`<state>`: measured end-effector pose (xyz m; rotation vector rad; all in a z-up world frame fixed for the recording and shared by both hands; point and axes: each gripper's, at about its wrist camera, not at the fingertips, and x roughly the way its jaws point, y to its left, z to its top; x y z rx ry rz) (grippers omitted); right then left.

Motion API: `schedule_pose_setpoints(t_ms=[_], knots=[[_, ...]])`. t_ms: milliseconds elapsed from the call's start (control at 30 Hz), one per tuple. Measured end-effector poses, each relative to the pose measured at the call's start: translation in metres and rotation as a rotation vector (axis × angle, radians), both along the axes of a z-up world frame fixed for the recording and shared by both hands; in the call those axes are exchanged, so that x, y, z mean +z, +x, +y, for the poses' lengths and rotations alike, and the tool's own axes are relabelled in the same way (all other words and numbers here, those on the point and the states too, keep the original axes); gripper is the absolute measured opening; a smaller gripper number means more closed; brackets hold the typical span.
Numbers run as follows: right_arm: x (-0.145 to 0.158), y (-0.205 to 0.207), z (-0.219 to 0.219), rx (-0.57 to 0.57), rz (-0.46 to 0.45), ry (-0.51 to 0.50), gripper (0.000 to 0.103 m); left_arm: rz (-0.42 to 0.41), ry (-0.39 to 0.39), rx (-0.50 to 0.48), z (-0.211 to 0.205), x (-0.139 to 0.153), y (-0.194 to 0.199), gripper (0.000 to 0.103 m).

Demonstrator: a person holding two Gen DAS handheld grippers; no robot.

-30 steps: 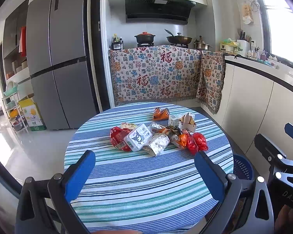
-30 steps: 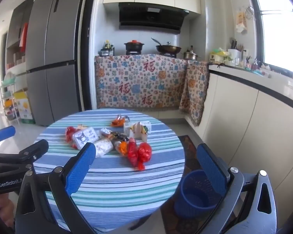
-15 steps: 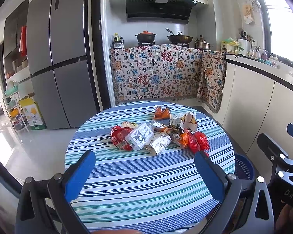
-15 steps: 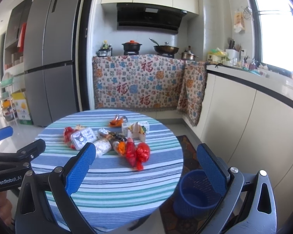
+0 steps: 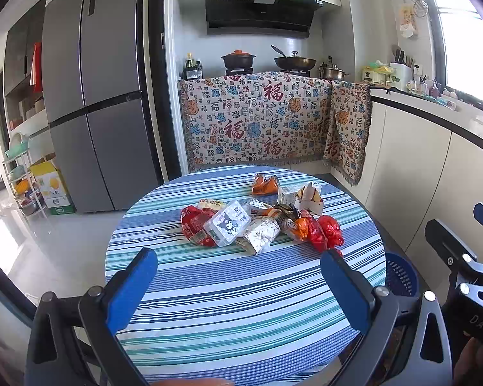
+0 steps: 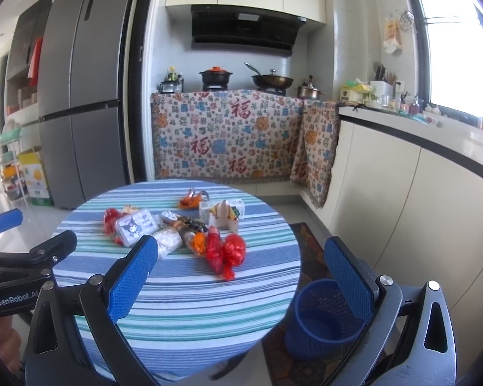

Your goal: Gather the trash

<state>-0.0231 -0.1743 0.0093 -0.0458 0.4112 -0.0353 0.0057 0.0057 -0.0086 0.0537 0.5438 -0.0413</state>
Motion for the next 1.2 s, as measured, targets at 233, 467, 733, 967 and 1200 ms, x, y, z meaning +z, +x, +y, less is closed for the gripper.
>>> schedule_pose_setpoints(t_ms=[233,467,733,967,1200], knots=[[-0.0004,-0.0023,-0.0011,-0.004,0.000,0.003,0.103,-0.001,0.007,-0.003,-0.0032,-0.0002,-0.0026,0.103],[-0.0021,-0.0042,-0.0005,0.000,-0.001,0.001,0.103,-0.001,0.008,-0.004,-0.0034,-0.0004,-0.0029,0.103],[-0.0046,-0.0034,0.0002,-0.001,0.004,0.002,0.103,0.004,0.010,-0.006,-0.0043,-0.0011,-0.0039,0.103],[-0.0054,-0.0033,-0.0015,-0.005,0.004,0.005,0.103,0.004,0.011,-0.005,-0.0038,-0.0008,-0.0039,0.103],[-0.0065,-0.0048,-0.0026,-0.004,0.006,0.007,0.103,0.004,0.011,-0.005,-0.0040,-0.0006,-0.0038,0.103]])
